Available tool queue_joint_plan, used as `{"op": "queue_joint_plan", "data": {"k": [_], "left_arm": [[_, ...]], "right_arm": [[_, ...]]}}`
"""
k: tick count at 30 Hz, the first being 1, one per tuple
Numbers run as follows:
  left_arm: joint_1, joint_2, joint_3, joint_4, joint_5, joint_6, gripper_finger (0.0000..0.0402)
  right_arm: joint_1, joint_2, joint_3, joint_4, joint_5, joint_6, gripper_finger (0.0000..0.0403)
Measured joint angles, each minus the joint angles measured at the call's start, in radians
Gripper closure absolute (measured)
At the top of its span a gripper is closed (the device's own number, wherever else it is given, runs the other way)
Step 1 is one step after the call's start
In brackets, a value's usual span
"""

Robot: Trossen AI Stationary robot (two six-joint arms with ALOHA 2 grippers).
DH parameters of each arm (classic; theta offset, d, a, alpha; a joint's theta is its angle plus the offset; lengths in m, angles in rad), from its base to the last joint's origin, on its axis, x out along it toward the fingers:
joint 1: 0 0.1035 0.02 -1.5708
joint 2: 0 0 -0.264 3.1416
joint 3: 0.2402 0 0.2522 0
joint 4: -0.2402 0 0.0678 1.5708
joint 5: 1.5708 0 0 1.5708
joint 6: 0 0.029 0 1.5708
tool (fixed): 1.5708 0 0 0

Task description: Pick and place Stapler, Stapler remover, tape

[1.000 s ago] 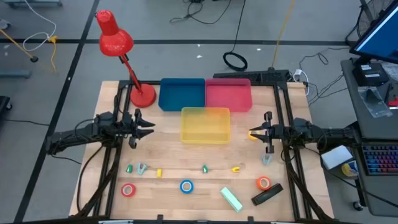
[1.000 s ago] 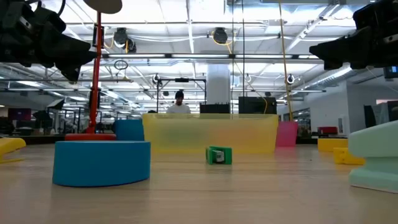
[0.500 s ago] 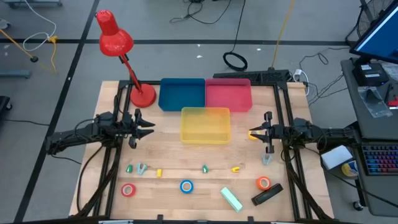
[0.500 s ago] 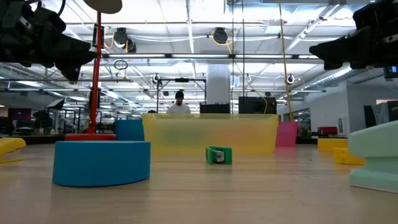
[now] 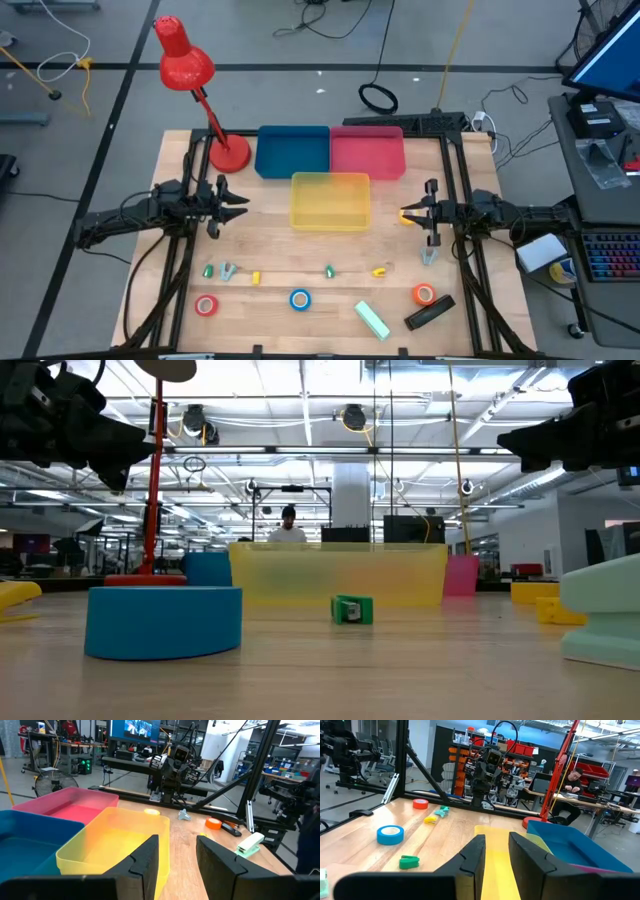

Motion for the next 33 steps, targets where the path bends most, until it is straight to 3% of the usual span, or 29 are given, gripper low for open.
{"op": "queue_joint_plan", "data": {"k": [18,22,30,33], "left_arm": [[0.000,0.000,0.000,0.000,0.000,0.000,0.0268],[0.000,0.000,0.000,0.000,0.000,0.000,0.0268],[0.000,0.000,0.000,0.000,0.000,0.002,0.0268],[0.000,0.000,0.000,0.000,-0.018,0.020,0.0268]], "right_arm": [[-0.002,0.000,0.000,0.007,0.011,0.058,0.0326],[-0.002,0.000,0.000,0.017,0.010,0.237,0.0325],[-0.002,0.000,0.000,0.088,0.013,0.760,0.0326],[-0.002,0.000,0.000,0.153,0.032,0.862,0.0325]]}}
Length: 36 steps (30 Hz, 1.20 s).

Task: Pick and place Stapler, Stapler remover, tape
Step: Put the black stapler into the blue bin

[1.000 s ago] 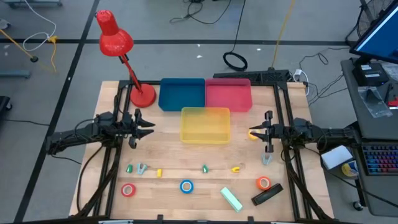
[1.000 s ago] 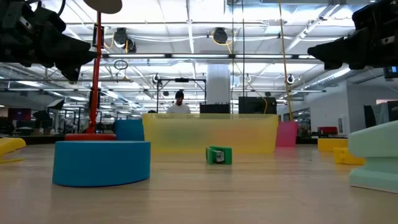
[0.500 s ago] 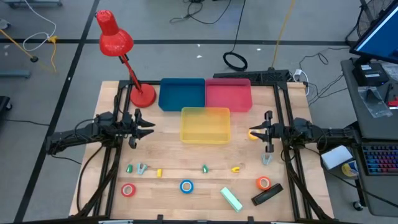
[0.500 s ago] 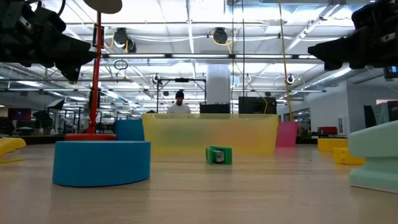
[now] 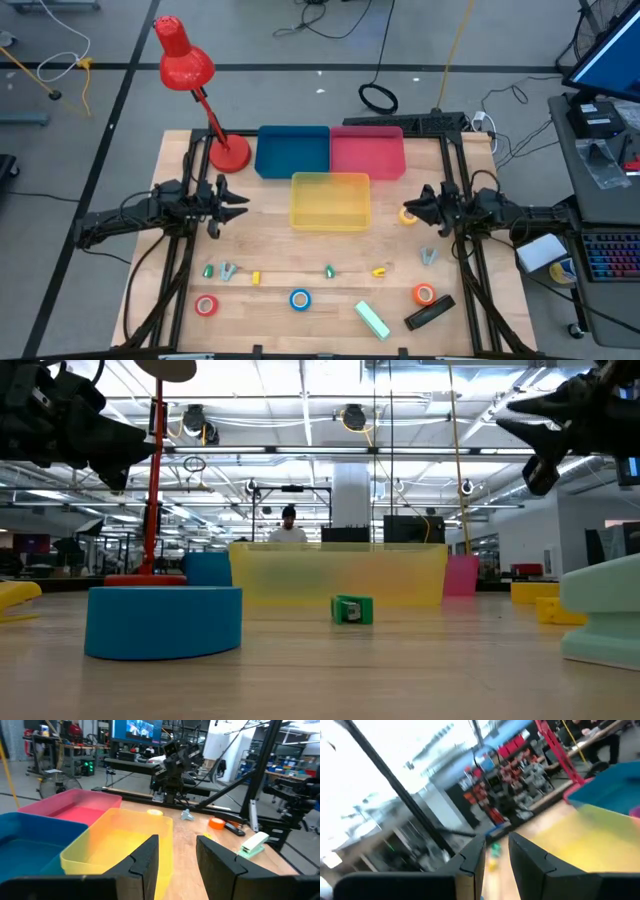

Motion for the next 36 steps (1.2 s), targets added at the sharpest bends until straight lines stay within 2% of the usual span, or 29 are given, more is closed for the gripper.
{"op": "queue_joint_plan", "data": {"k": [4,8,11,15,24,30,36], "left_arm": [[0.000,0.000,0.000,0.002,-0.008,-0.020,0.0268],[0.000,0.000,0.000,0.008,-0.007,-0.155,0.0268],[0.000,0.000,0.000,0.013,-0.008,-0.270,0.0268],[0.000,0.000,0.000,0.067,-0.008,-0.351,0.0268],[0.000,0.000,0.000,0.221,-0.009,-0.501,0.0268],[0.000,0.000,0.000,0.239,-0.009,-0.547,0.0268],[0.000,0.000,0.000,0.240,-0.009,-0.590,0.0268]], "right_arm": [[0.000,0.000,0.000,0.107,0.086,0.051,0.0325],[0.000,0.000,0.000,0.181,0.165,-0.010,0.0325],[0.000,0.000,0.000,0.199,0.164,-0.051,0.0325],[0.000,0.000,0.000,0.198,0.157,-0.019,0.0326],[0.002,0.000,0.000,0.198,0.008,-0.010,0.0329],[0.002,0.004,0.011,0.198,-0.083,0.020,0.0343],[0.002,0.081,0.106,0.185,-0.232,0.043,0.0359]]}}
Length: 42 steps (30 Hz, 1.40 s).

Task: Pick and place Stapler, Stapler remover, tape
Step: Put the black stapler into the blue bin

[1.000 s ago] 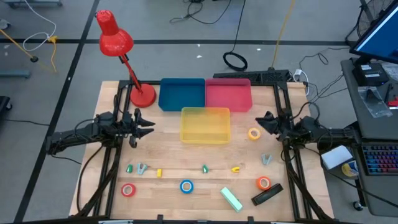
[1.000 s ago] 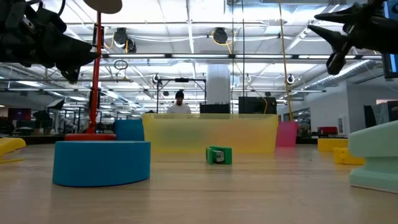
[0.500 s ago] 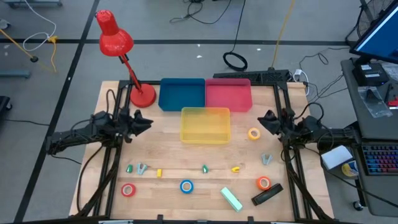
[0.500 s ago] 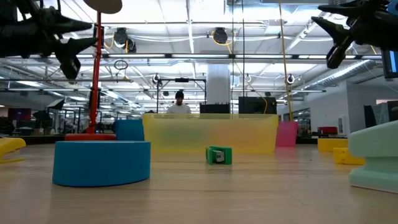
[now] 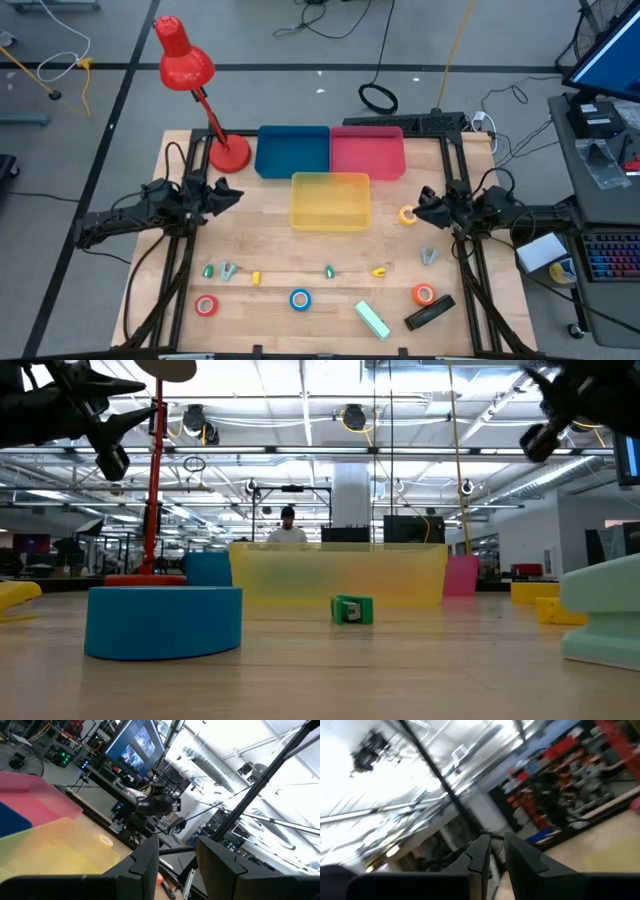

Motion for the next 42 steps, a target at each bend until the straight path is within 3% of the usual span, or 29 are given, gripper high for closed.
{"op": "queue_joint_plan", "data": {"k": [8,16,24,31,37,42], "left_arm": [[0.000,0.000,0.000,0.000,0.000,-0.007,0.0268],[0.000,0.000,0.000,-0.003,0.000,-0.005,0.0268],[0.000,0.000,0.000,-0.004,0.000,-0.002,0.0268],[0.000,0.000,0.000,-0.009,0.000,-0.002,0.0268],[0.000,0.000,0.000,-0.010,0.001,0.013,0.0268],[0.000,0.000,0.000,-0.010,0.001,0.056,0.0268]], "right_arm": [[0.003,0.253,0.287,-0.152,-0.210,-0.018,0.0400],[0.121,0.588,0.610,-0.506,-0.266,-0.209,0.0402],[0.344,0.845,0.846,-1.005,-0.216,-0.298,0.0402],[0.590,0.988,0.972,-1.288,-0.098,-0.167,0.0403],[0.785,1.063,0.976,-1.441,-0.074,0.077,0.0403],[0.877,1.091,0.926,-1.449,-0.074,0.202,0.0403]]}}
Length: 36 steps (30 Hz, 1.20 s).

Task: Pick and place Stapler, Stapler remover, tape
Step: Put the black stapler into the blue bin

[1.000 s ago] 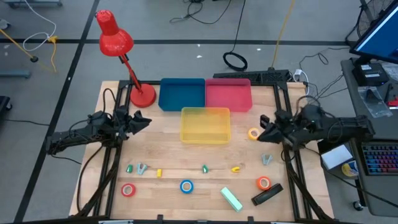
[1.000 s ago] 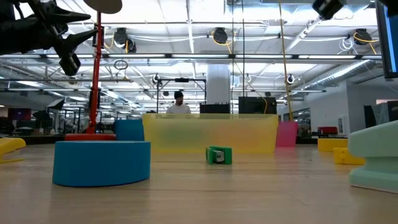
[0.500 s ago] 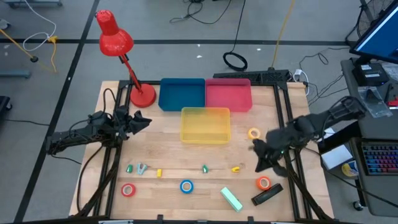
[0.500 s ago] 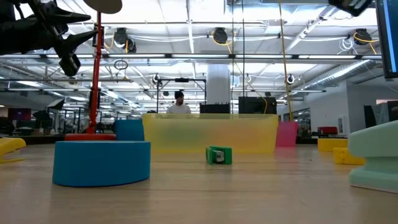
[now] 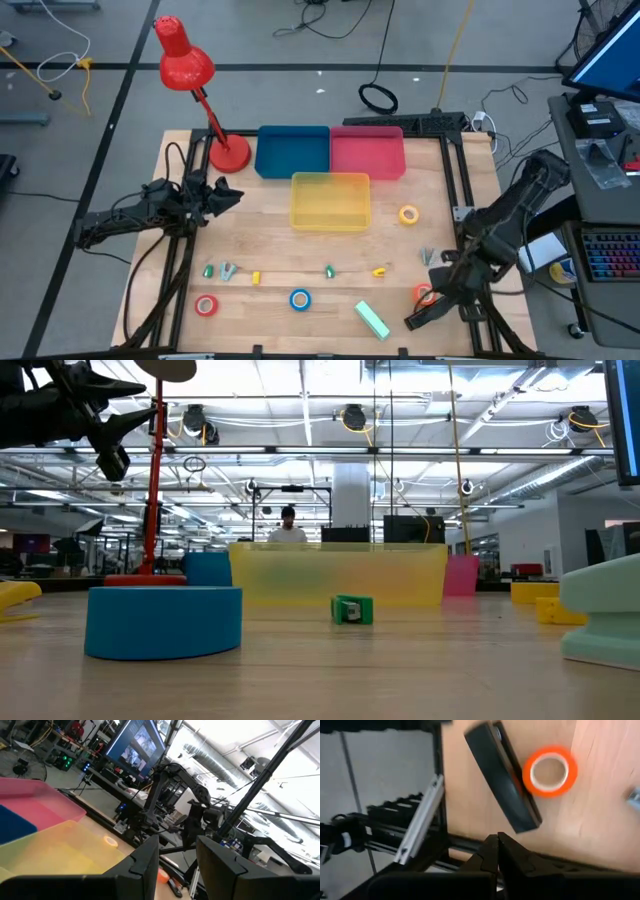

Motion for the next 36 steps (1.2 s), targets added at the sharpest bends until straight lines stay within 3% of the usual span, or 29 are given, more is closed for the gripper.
{"op": "queue_joint_plan", "data": {"k": [10,27,36], "left_arm": [[0.000,0.000,0.000,0.000,0.000,-0.010,0.0268],[0.000,0.000,0.000,0.000,0.000,-0.015,0.0268],[0.000,0.000,0.000,0.000,0.000,-0.016,0.0268]], "right_arm": [[0.033,0.000,-0.121,0.040,-0.007,0.162,0.0387],[0.033,0.000,-0.257,0.278,-0.007,0.133,0.0224],[0.032,0.000,-0.333,0.309,-0.035,0.191,0.0217]]}}
